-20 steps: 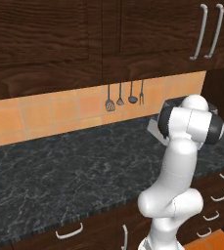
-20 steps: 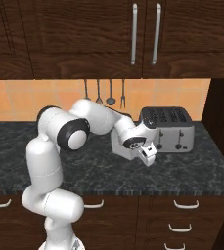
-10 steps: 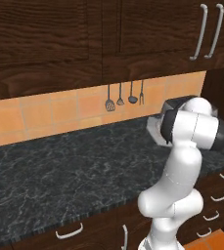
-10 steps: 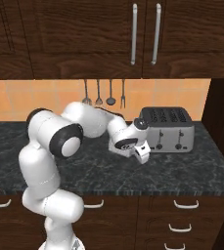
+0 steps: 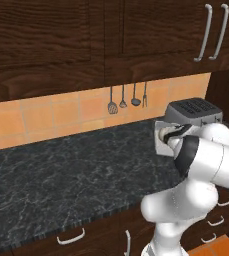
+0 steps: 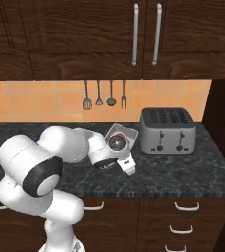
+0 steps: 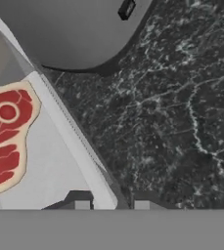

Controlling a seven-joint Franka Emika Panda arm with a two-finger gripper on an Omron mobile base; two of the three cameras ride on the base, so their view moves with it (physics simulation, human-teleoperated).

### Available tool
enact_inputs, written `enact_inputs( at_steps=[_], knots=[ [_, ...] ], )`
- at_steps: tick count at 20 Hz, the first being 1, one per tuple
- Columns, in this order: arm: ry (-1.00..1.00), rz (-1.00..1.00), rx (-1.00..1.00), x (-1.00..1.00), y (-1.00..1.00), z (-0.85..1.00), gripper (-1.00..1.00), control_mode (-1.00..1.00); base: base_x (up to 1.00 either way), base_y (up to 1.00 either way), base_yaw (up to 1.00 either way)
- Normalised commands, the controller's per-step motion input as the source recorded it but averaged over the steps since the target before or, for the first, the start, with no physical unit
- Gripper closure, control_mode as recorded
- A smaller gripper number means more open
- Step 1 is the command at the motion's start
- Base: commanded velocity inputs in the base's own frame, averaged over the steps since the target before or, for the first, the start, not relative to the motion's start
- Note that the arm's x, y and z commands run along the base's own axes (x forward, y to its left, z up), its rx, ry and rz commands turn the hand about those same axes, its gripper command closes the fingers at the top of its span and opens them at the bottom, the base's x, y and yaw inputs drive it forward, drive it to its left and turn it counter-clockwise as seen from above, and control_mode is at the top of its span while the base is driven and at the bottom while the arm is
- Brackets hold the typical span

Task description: Take the meat container that has the steak and place it on the second highest rack of the freezer. Then take the vegetable container that has the tomato and avocado and place it on the highest rack of the freezer.

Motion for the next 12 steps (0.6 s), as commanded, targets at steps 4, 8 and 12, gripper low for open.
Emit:
enact_inputs(
  at_steps=[4, 8, 12],
  knots=[
    [0.0, 0.0, 0.0, -0.66, 0.09, 0.93, 1.0, -1.0, 0.0, 0.0, 0.0],
    [0.1, 0.0, 0.0, -0.57, 0.03, 1.0, 1.0, -1.0, 0.0, 0.0, 0.0],
    [0.14, 0.0, 0.0, -0.61, 0.0, 1.0, 1.0, -1.0, 0.0, 0.0, 0.0]
  ],
)
